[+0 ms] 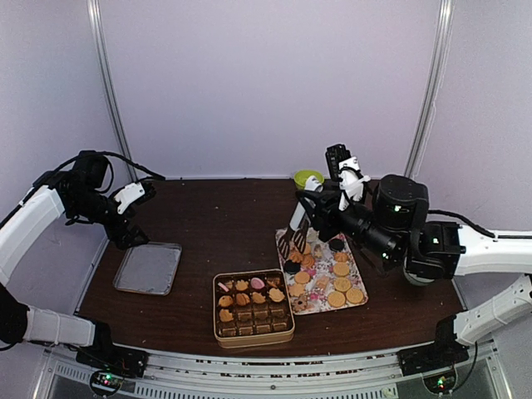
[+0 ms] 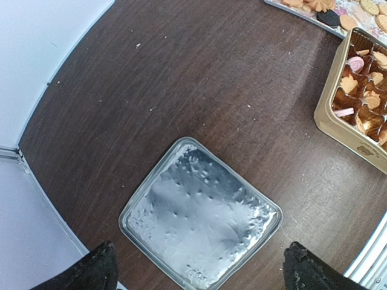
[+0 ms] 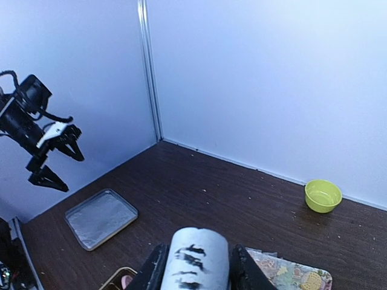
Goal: Pack the cookies
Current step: Press the fake cookies into the empty pocket of the box, then pick up the fake cookies from the plate.
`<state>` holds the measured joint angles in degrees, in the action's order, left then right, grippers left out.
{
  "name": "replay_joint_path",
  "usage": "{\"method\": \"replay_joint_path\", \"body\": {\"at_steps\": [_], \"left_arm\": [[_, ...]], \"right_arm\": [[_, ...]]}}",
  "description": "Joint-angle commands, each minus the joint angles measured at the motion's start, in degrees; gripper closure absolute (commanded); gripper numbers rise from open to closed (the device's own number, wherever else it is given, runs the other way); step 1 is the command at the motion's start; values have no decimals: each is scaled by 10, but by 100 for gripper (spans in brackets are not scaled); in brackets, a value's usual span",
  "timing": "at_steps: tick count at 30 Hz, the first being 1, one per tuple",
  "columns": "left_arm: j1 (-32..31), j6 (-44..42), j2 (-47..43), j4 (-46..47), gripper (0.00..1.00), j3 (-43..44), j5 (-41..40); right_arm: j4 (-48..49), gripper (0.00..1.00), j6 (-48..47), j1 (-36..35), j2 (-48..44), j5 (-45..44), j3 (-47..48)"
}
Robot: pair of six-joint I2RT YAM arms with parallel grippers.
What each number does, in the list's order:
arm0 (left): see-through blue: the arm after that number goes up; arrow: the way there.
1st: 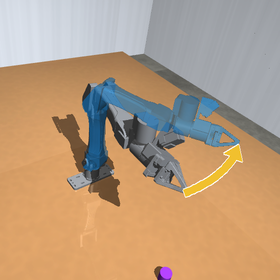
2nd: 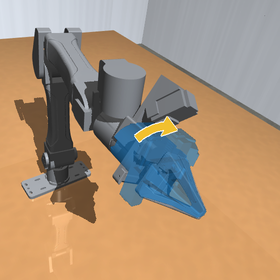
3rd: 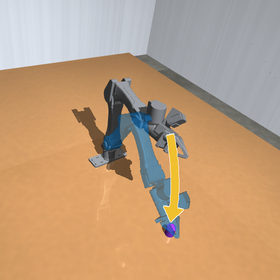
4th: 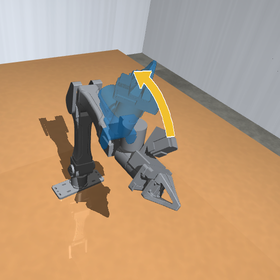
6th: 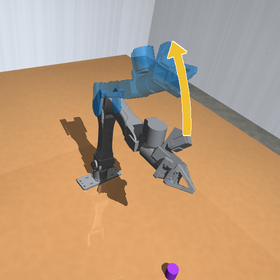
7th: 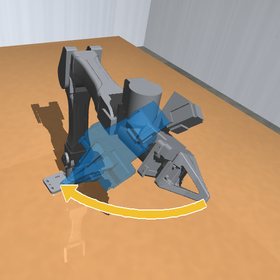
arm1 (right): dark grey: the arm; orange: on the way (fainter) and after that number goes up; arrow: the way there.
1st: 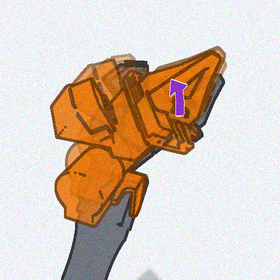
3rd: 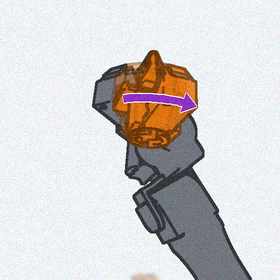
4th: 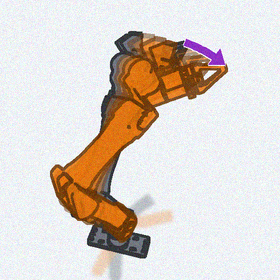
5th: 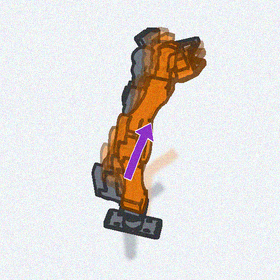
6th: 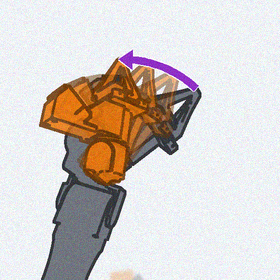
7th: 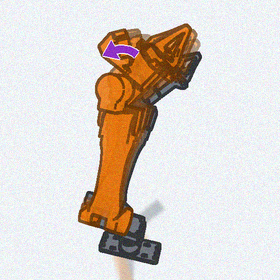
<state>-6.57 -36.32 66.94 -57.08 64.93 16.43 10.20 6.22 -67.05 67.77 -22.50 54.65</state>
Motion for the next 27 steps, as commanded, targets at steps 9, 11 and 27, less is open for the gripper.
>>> {"method": "replay_joint_path", "body": {"at_steps": [9,11,27], "left_arm": [[2,13,-4,20,2,7,-13],[3,13,-6,20,2,6,-14],[3,9,-13,19,2,6,-18]], "right_arm": [[68,65,43,36,41,-43,-79],[77,65,41,39,55,-46,-78],[142,67,37,50,134,-71,-88]]}}
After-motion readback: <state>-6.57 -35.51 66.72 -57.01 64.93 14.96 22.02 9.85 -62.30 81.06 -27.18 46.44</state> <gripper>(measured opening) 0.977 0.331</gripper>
